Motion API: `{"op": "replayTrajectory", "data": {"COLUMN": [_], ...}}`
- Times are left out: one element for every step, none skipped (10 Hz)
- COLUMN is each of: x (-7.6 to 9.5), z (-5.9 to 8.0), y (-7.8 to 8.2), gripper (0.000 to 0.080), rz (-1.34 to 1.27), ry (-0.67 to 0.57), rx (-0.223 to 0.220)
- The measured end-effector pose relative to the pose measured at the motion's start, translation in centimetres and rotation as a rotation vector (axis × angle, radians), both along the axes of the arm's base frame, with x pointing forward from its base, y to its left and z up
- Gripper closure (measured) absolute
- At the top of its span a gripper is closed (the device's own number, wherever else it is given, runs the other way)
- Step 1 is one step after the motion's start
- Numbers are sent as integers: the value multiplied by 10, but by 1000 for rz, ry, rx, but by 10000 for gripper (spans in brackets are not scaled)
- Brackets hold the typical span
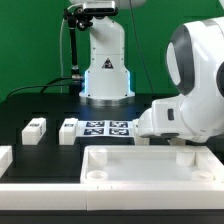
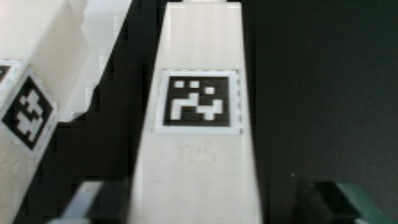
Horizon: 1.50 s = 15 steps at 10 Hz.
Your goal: Assemble desk
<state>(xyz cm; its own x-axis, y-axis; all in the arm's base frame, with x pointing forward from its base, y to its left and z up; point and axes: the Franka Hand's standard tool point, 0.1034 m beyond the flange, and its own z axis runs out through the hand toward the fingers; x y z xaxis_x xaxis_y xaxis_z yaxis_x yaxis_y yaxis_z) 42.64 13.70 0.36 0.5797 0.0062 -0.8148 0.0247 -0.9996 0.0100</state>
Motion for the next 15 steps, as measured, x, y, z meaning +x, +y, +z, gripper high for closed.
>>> {"op": "replayTrajectory", "data": {"x": [0, 0, 0, 0, 0, 0, 0, 2, 13, 33, 47, 49, 55, 62, 59], "z": [0, 0, 0, 0, 0, 0, 0, 1, 19, 45, 69, 93, 114, 124, 118], "y": [0, 0, 0, 0, 0, 0, 0, 0, -3, -7, -10, -13, -15, -12, -7], "gripper": [414, 511, 511, 511, 511, 511, 511, 511, 511, 511, 511, 511, 511, 511, 511], "rz": [0, 0, 0, 0, 0, 0, 0, -1, 6, 8, 13, 16, 22, 28, 60], "ry": [0, 0, 0, 0, 0, 0, 0, -4, -1, -39, -103, -131, -176, -244, -281], "rx": [0, 0, 0, 0, 0, 0, 0, 1, 16, 36, 60, 61, 66, 68, 63]}}
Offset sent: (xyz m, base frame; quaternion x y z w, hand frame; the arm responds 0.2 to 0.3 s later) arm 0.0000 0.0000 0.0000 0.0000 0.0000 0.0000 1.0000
